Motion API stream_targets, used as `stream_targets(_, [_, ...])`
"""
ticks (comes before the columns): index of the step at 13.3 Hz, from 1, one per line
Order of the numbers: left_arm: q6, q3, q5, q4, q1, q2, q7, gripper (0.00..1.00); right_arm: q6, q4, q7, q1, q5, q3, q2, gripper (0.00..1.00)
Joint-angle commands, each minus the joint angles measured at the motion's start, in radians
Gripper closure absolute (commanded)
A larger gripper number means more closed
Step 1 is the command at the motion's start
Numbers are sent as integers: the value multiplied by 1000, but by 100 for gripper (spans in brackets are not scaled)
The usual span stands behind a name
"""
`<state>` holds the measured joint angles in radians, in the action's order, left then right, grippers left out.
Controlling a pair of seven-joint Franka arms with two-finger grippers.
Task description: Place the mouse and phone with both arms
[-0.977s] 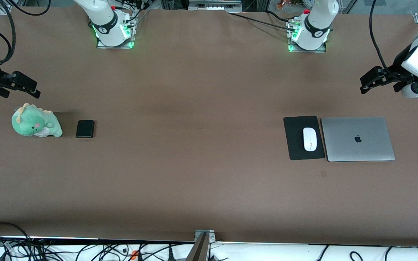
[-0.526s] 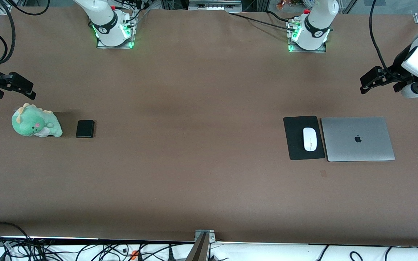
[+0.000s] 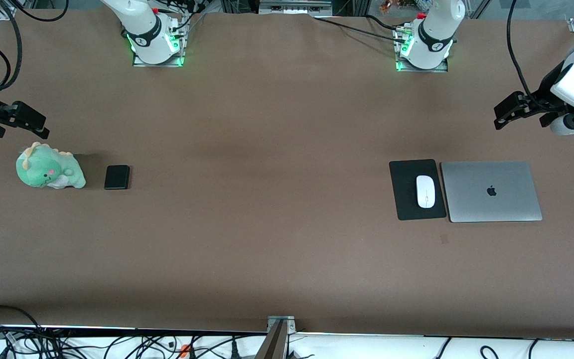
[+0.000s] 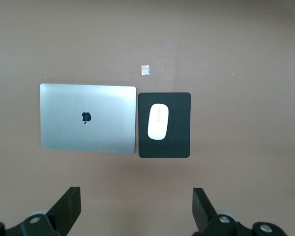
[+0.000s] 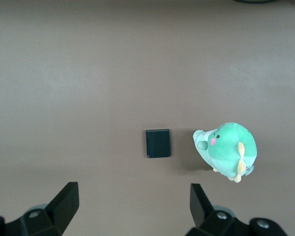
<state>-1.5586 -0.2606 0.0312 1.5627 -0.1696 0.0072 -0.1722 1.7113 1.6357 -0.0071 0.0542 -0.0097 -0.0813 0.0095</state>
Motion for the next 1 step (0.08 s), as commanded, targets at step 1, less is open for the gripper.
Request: stream_targets(1, [20, -2, 0, -33, 1, 14, 8, 0, 2, 1, 12, -11, -15, 14, -6, 0])
